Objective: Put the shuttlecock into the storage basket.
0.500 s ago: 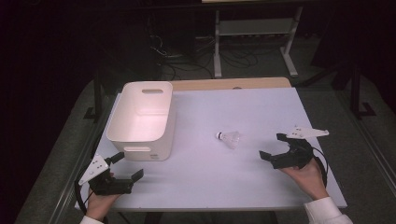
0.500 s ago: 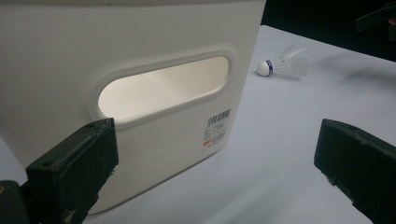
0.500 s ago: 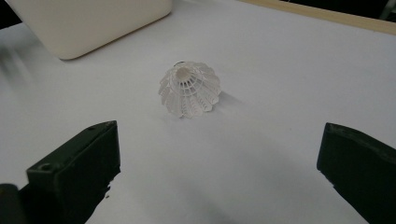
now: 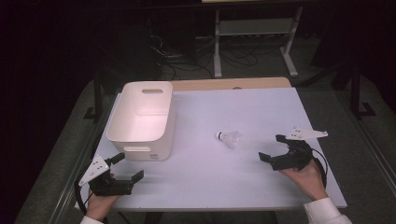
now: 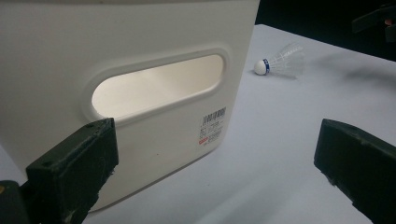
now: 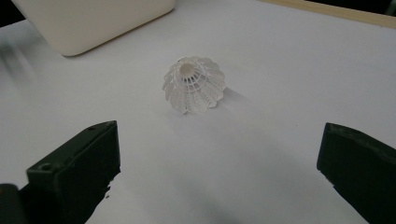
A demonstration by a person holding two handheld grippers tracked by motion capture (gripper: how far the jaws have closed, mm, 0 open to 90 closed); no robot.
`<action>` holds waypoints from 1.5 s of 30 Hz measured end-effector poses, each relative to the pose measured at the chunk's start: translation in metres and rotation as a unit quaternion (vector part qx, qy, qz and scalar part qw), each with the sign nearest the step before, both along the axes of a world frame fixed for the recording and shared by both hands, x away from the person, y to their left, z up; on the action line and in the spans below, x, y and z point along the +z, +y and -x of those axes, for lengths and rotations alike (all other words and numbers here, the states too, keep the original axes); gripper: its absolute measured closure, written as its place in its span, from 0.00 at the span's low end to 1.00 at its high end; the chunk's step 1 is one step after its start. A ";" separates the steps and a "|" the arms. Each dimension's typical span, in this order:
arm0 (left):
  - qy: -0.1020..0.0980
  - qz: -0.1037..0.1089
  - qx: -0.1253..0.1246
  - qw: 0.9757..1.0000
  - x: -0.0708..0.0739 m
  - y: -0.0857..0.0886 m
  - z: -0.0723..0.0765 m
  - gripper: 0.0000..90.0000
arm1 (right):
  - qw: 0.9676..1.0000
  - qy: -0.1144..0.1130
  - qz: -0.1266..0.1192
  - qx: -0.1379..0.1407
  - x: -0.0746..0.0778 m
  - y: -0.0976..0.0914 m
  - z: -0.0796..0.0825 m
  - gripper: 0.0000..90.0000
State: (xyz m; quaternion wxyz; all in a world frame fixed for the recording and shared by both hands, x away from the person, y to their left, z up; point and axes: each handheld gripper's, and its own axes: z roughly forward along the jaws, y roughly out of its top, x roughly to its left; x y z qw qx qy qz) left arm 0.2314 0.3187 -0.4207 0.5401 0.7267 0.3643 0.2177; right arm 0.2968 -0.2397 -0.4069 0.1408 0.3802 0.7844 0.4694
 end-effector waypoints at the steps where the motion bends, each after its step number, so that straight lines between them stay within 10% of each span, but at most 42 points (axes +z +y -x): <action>1: 0.000 0.000 0.001 1.000 0.000 0.000 0.000 0.00 | 1.000 0.002 0.000 0.000 0.000 0.000 0.000 0.00; 45: 0.010 0.005 0.005 1.000 -0.001 0.001 -0.001 0.00 | 0.998 0.032 0.050 0.039 0.032 0.020 -0.020 0.00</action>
